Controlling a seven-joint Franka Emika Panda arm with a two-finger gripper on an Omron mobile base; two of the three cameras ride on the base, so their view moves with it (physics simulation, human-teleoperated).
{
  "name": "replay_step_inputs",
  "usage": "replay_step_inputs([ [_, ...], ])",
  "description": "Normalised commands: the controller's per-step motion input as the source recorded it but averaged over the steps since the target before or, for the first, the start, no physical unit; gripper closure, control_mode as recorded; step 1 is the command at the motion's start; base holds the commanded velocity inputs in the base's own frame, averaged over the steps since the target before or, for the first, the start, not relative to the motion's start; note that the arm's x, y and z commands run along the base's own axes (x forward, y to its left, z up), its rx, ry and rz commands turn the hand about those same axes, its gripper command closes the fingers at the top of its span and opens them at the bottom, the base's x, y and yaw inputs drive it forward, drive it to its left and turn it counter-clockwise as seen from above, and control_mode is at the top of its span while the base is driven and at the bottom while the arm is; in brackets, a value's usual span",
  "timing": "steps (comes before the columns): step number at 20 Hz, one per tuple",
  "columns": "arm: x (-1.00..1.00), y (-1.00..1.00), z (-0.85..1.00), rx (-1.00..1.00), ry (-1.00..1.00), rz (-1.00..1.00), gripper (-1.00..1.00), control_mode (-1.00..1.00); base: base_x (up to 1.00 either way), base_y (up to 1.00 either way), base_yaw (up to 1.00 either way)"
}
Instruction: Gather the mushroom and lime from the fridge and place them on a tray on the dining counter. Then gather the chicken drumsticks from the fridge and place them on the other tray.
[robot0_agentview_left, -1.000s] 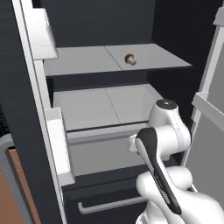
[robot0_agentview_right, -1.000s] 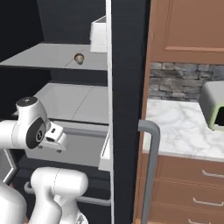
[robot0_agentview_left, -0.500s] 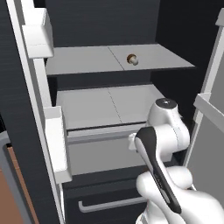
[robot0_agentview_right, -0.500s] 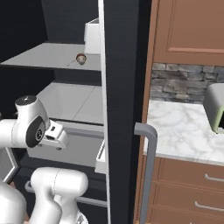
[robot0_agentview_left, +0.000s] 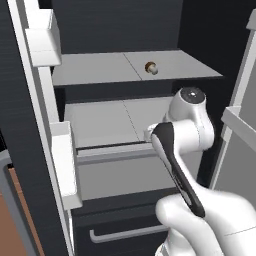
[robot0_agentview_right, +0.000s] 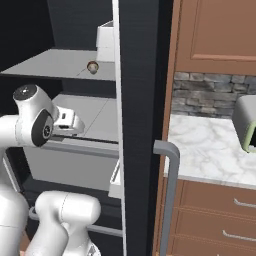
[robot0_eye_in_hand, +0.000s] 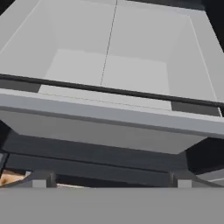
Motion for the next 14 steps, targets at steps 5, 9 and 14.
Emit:
replay_step_inputs([
  [5,0.57,-0.14,0.94,-0.11,-0.17,0.1,-1.0,-1.0,0.0,0.0,0.0],
  [9,0.68,-0.19,0.85,-0.08,-0.07,0.11,-1.0,-1.0,0.0,0.0,0.0],
  [14,0.9,-0.14,0.7,-0.03,0.0,0.07,-1.0,-1.0,0.0,0.0,0.0],
])
